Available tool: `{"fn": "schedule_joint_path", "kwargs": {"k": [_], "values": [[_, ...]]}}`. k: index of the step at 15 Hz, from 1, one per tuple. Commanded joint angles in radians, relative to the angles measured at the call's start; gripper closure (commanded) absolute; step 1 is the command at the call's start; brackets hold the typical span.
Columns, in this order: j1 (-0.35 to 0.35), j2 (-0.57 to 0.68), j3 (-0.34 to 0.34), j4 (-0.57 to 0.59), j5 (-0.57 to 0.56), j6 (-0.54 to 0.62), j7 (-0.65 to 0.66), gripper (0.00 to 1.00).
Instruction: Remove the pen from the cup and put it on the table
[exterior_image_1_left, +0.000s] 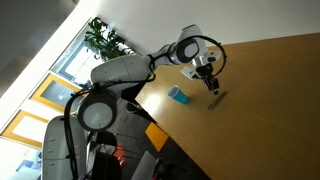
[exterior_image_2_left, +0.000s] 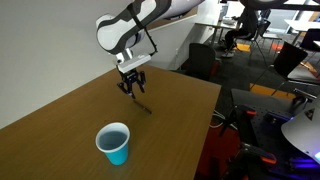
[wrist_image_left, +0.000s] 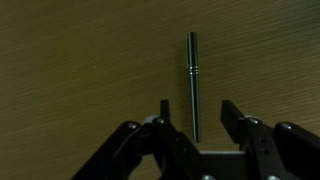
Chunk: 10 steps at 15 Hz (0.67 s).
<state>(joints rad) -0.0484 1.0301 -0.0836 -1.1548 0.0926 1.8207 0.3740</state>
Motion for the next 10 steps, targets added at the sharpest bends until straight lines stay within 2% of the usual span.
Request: {"fn": "schedule_joint_path", "kwargs": {"k": [1, 3, 10], "values": [[-0.021, 0.019, 0.016, 0.059, 0.026, -0.056, -0.028, 0.11], [-0.023, 0.016, 0.017, 0.059, 0.030, -0.053, -0.032, 0.00], [-0.009, 0.008, 0.005, 0.029, 0.013, -0.019, -0.020, 0.00]]}}
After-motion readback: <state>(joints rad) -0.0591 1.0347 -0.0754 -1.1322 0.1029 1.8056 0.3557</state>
